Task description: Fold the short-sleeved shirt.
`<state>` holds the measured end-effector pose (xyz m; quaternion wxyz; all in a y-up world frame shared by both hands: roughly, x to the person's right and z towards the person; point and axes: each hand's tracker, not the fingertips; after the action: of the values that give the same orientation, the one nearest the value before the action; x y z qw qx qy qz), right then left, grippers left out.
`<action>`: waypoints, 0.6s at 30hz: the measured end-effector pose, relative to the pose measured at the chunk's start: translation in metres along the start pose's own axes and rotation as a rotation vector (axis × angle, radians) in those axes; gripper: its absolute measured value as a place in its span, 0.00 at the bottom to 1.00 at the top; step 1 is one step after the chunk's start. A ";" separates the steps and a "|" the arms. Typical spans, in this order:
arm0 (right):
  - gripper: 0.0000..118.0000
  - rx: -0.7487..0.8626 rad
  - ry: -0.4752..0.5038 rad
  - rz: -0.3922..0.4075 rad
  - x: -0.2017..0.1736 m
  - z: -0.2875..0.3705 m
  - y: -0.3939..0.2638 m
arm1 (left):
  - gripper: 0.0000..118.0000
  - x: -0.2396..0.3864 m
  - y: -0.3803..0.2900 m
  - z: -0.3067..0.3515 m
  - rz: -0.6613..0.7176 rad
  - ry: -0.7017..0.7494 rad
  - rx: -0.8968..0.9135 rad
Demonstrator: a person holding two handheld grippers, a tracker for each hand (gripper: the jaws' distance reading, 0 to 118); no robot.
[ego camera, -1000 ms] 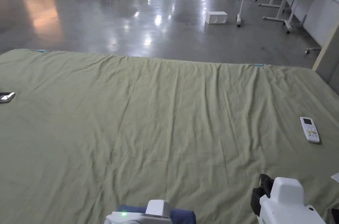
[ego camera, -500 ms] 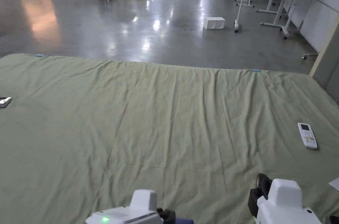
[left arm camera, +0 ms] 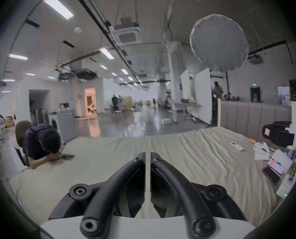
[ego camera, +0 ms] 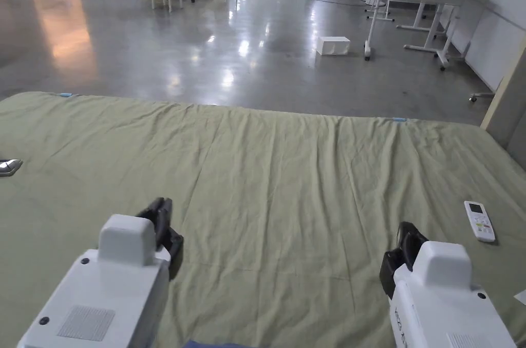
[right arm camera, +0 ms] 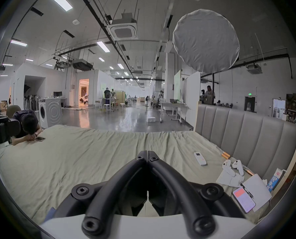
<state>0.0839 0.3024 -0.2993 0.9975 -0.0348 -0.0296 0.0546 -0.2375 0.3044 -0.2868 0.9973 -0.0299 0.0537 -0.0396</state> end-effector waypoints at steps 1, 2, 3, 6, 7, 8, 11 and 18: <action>0.00 0.012 -0.002 0.003 0.000 0.000 0.003 | 0.04 -0.005 0.001 0.000 0.007 0.011 0.013; 0.00 0.013 -0.006 -0.003 -0.001 0.000 0.005 | 0.04 -0.009 0.002 0.000 0.010 0.024 0.026; 0.00 0.035 -0.011 0.011 0.000 0.001 0.007 | 0.04 -0.015 0.002 -0.001 0.011 0.027 0.032; 0.00 0.059 -0.013 0.028 0.002 0.001 0.010 | 0.04 -0.028 -0.002 -0.004 0.016 0.050 0.026; 0.00 0.050 -0.013 0.021 0.003 0.000 0.010 | 0.04 -0.031 -0.003 -0.005 0.025 0.054 0.022; 0.00 0.051 -0.014 0.026 0.005 -0.001 0.011 | 0.04 -0.035 -0.004 -0.007 0.030 0.064 0.013; 0.00 0.009 -0.005 0.026 0.007 -0.001 0.006 | 0.04 -0.045 -0.009 -0.009 0.036 0.065 -0.005; 0.00 -0.213 0.128 0.024 -0.033 0.030 -0.061 | 0.04 -0.057 -0.031 -0.006 0.046 0.052 -0.082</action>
<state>0.0555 0.2400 -0.2667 0.9872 -0.1445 0.0290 0.0606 -0.2967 0.2776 -0.2846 0.9942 -0.0686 0.0819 -0.0151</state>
